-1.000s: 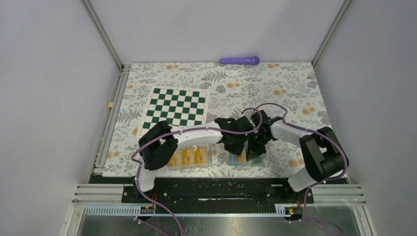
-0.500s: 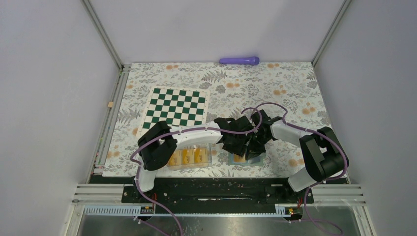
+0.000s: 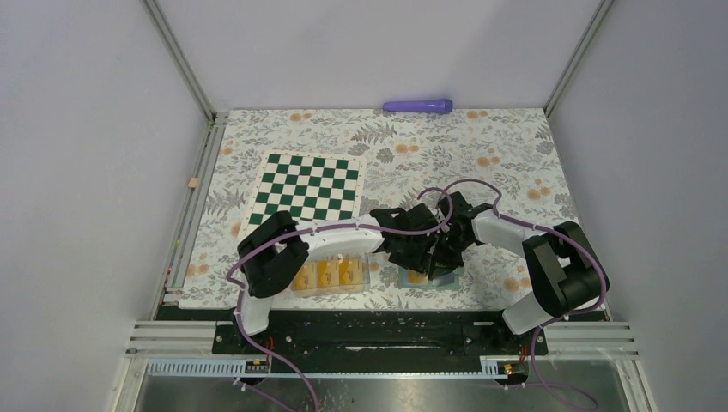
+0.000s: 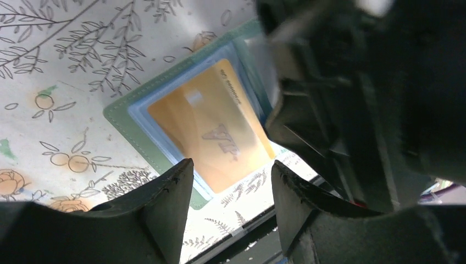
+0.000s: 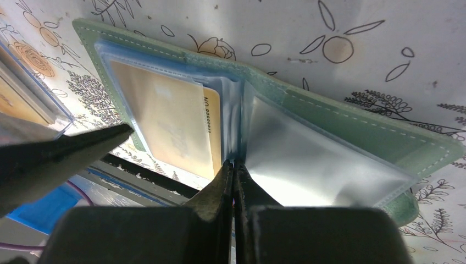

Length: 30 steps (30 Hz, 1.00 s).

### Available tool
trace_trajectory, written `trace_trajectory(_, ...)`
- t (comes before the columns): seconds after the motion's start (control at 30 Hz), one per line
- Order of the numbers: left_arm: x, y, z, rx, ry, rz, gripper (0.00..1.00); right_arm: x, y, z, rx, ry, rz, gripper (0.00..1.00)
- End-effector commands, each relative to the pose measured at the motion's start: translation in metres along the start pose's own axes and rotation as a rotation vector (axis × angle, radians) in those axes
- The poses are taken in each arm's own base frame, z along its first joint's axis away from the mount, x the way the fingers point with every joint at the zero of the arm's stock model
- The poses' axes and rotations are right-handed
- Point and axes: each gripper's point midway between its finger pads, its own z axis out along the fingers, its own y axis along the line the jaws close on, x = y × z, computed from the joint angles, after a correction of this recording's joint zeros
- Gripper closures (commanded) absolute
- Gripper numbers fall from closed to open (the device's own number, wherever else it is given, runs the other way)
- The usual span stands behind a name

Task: Put the credit cards into the card holder
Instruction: Turn over the card slot in the card holder.

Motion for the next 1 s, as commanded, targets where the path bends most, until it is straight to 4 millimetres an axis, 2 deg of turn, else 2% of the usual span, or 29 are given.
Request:
trace_trajectory(0.0,-0.021,-0.006,-0.006,0.089,-0.077,-0.065,0.47,0.003,0.004,-0.002,-0.011,0.017,-0.011,1.00)
trace_trajectory(0.17,-0.015,0.006,0.001,0.034,-0.052,-0.070,0.47,0.004,0.004,-0.001,-0.010,0.020,-0.012,1.00)
trace_trajectory(0.33,-0.015,0.000,0.003,0.072,-0.050,-0.058,0.50,0.003,0.004,-0.001,-0.011,0.021,-0.012,1.00)
trace_trajectory(0.43,-0.016,-0.007,0.003,0.097,-0.050,-0.050,0.60,0.003,0.004,-0.001,-0.013,0.022,-0.013,1.00)
trace_trajectory(0.6,-0.020,-0.019,-0.003,0.129,-0.062,-0.025,0.82,0.004,0.004,0.001,-0.015,0.027,-0.010,1.00)
trace_trajectory(0.67,-0.022,-0.023,-0.007,0.142,-0.073,-0.019,0.86,0.004,0.004,0.001,-0.014,0.027,-0.012,1.00)
trace_trajectory(0.83,-0.026,-0.027,-0.014,0.156,-0.097,-0.022,0.86,0.003,0.004,0.000,-0.016,0.025,-0.012,1.00)
trace_trajectory(0.97,-0.023,-0.010,-0.015,0.071,-0.099,-0.046,0.69,0.003,0.005,0.000,-0.016,0.021,-0.011,1.00)
